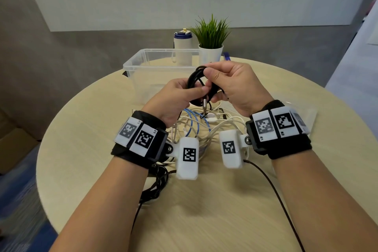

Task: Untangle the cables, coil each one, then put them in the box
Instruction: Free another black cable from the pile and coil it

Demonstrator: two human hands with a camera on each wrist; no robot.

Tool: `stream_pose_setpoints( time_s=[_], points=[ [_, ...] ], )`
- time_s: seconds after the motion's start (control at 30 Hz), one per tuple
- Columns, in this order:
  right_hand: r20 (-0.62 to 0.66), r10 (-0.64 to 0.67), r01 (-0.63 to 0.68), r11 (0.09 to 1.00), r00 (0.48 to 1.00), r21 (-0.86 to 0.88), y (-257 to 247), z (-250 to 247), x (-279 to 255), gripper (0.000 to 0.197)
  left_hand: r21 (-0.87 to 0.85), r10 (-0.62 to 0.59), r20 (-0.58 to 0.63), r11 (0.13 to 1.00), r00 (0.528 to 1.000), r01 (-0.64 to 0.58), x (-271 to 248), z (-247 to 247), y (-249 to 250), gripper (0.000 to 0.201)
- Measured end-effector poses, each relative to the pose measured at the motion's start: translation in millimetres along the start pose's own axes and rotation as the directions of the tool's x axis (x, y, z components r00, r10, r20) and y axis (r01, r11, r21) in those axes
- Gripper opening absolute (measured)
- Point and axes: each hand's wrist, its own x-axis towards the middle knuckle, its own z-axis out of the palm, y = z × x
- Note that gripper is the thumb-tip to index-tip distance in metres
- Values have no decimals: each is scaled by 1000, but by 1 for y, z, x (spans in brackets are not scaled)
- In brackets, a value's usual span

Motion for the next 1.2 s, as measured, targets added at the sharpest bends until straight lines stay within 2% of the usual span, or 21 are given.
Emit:
stream_pose_setpoints(
  time_s=[0.13,0.27,0.33,0.4,0.5,0.6,0.67,0.73,0.87,0.97,1.1,1.2],
  points=[
    [-30,33,-34,999,999,-21,-1,-2,0,13,60,-20,86,998,996,15,-4,-1,1,15],
    [-10,47,-47,998,999,45,-2,-5,-1,18,-47,-55,132,997,990,61,-6,-6,2,4],
    [-1,39,-39,997,999,62,-2,-6,-1,20,-129,-89,124,986,988,105,-7,-8,3,2],
    [17,34,-35,997,999,62,-2,-6,-1,21,-173,-139,103,973,985,156,-8,-7,5,12],
    [47,44,-46,998,998,52,-3,-9,-2,25,-186,-142,96,970,985,158,-8,-6,5,15],
    [18,29,-30,998,999,49,-1,-9,-3,26,-207,-123,18,970,992,124,-6,-6,2,12],
    [-33,24,-22,998,999,58,1,-9,-2,25,-215,-116,-85,972,990,95,-3,-7,1,21],
    [-80,23,-20,999,997,43,3,-9,-1,23,-148,-86,-165,987,983,61,-2,-7,0,29],
    [-108,3,-1,1000,994,14,5,-9,0,25,-65,-41,-222,997,974,27,-1,-9,0,24],
    [-130,-12,13,1000,991,3,6,-9,0,27,-89,-63,-185,995,981,47,-2,-8,2,7],
    [-120,-21,23,1000,993,21,7,-5,-1,26,-144,-122,-117,984,986,105,-3,-6,3,16],
    [-112,-11,14,1000,994,24,7,-7,-1,26,-102,-102,-64,990,993,95,-4,-7,4,13]
  ],
)
